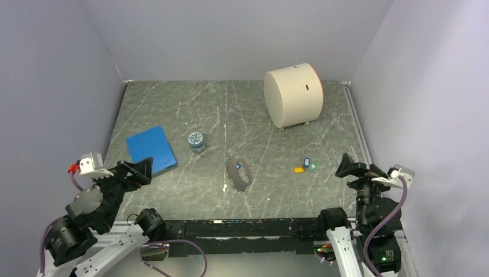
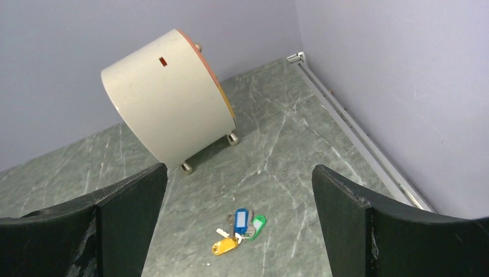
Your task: Remove the keys from the keyring
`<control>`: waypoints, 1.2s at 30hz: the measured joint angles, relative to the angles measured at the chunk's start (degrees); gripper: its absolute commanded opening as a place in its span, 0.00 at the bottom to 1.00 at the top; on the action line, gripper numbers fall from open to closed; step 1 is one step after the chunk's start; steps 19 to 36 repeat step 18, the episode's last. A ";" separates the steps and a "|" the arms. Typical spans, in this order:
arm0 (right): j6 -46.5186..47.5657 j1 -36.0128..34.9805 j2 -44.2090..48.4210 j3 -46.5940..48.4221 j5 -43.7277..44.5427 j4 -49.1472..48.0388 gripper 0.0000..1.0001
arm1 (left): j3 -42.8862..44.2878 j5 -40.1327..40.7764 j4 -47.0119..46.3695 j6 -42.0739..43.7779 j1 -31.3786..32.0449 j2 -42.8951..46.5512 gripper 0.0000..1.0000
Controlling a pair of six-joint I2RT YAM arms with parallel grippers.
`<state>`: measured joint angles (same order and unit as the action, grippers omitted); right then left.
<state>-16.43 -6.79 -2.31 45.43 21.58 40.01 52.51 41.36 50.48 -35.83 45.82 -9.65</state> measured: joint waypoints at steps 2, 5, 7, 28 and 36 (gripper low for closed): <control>0.48 0.00 1.64 -1.46 0.02 0.11 0.99 | -0.22 0.39 2.67 1.07 0.00 2.54 0.94; 0.92 0.00 2.08 -2.78 0.04 0.02 0.99 | -2.16 -0.26 3.15 3.30 0.00 6.34 0.94; 1.05 -0.02 2.08 -3.52 0.04 0.00 0.99 | -3.91 -1.03 2.97 4.37 0.00 8.52 0.94; 1.64 -0.04 2.08 -4.98 -0.52 -0.28 0.99 | -5.70 -1.22 2.86 5.60 -2.03 6.03 0.94; 1.64 -0.04 2.08 -4.98 -0.52 -0.28 0.99 | -5.70 -1.22 2.86 5.60 -2.03 6.03 0.94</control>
